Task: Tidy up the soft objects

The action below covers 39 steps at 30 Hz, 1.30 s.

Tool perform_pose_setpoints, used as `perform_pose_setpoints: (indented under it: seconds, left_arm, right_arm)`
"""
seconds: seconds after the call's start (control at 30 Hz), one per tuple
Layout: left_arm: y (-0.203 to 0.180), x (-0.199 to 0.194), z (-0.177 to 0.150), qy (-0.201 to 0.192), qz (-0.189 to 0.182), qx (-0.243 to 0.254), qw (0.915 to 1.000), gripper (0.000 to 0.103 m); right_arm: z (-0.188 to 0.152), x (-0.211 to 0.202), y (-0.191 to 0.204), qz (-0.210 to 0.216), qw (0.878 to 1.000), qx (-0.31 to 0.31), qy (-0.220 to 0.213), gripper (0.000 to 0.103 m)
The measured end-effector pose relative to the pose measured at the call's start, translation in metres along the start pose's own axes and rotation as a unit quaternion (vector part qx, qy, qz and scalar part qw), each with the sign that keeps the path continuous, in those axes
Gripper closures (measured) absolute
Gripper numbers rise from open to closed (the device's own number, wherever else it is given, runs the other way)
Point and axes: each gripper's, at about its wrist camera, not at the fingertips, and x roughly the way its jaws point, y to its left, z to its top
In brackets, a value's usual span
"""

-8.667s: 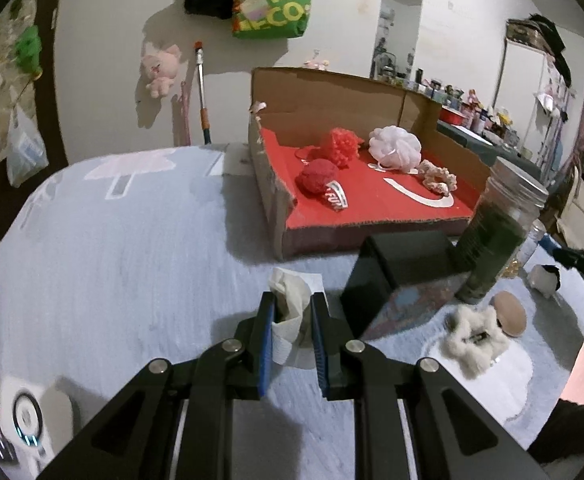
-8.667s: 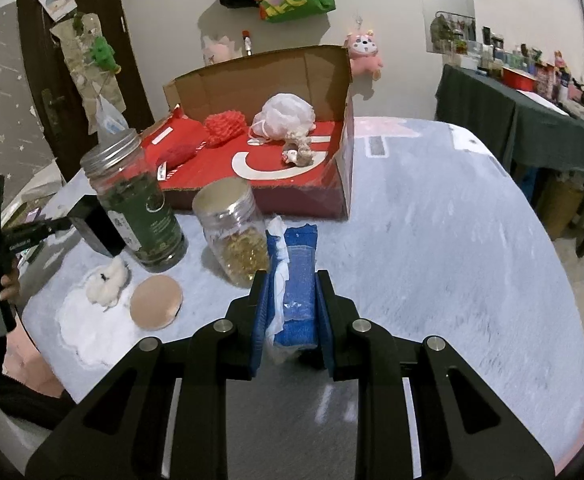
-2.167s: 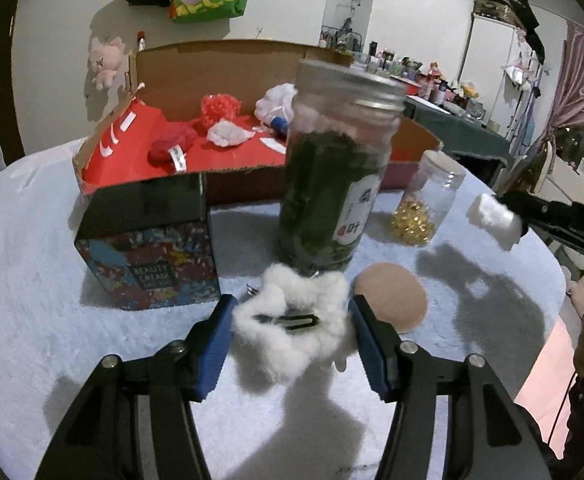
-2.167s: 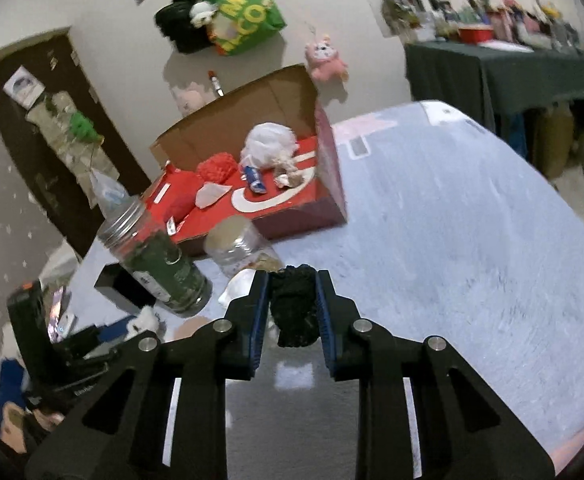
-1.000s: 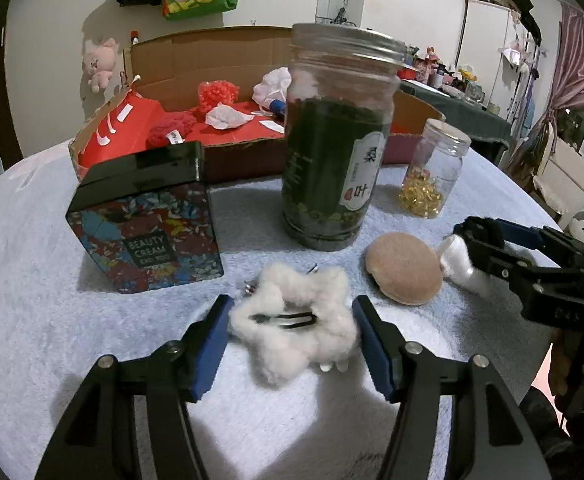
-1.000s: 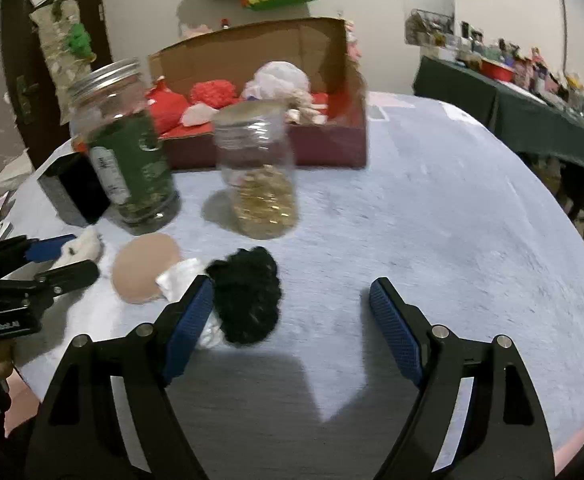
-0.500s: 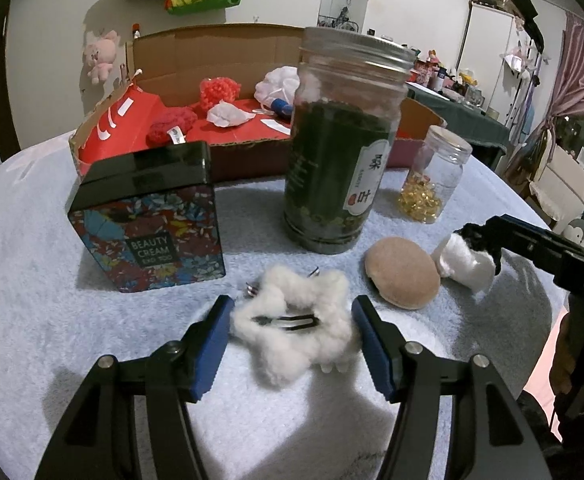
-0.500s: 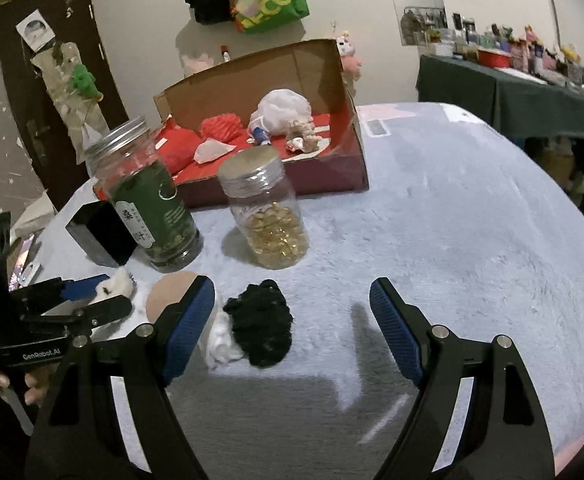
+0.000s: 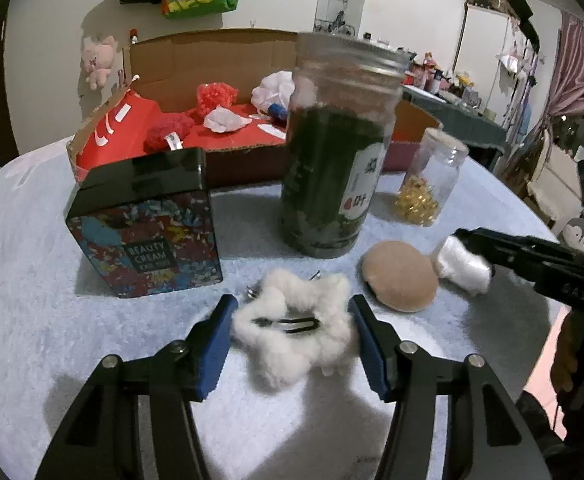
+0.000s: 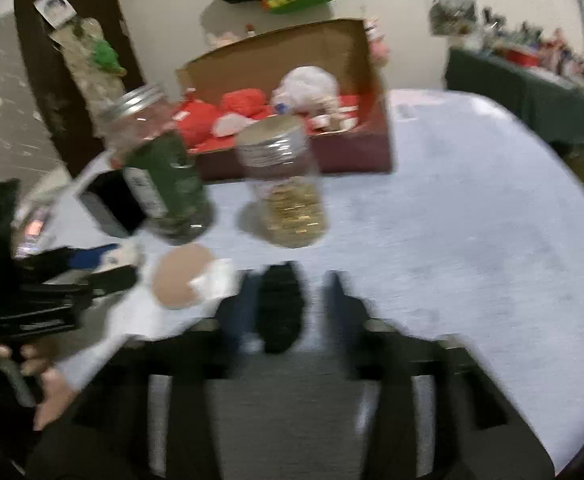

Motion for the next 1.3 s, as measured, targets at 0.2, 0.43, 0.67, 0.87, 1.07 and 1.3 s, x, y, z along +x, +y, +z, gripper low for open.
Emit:
perform_pose_setpoints:
  seconds: [0.2, 0.43, 0.67, 0.87, 1.07, 1.3]
  left_arm:
    - [-0.003, -0.019, 0.008, -0.022, -0.011, 0.006, 0.9997, 0.044]
    - [-0.006, -0.031, 0.019, -0.034, -0.030, 0.008, 0.9989, 0.044]
    - [-0.007, -0.028, 0.023, -0.028, -0.036, 0.014, 0.9989, 0.044]
    - [-0.005, -0.024, 0.025, -0.023, -0.034, 0.015, 0.9990, 0.044]
    - [-0.005, -0.023, 0.024, -0.022, -0.035, 0.014, 0.9990, 0.044]
    - [0.000, -0.022, 0.022, -0.021, -0.029, 0.010, 0.9993, 0.044]
  right_arm:
    - [0.009, -0.021, 0.007, -0.006, 0.999, -0.004, -0.039, 0.084]
    - [0.023, -0.035, 0.028, 0.025, 0.998, -0.015, -0.063, 0.084]
    - [0.025, -0.022, 0.056, 0.050, 0.997, -0.041, -0.051, 0.084]
    - [0.026, -0.010, 0.063, 0.063, 0.996, -0.043, -0.040, 0.084]
    - [0.025, -0.008, 0.064, 0.067, 0.996, -0.045, -0.034, 0.084]
    - [0.025, -0.007, 0.062, 0.064, 0.996, -0.042, -0.036, 0.084]
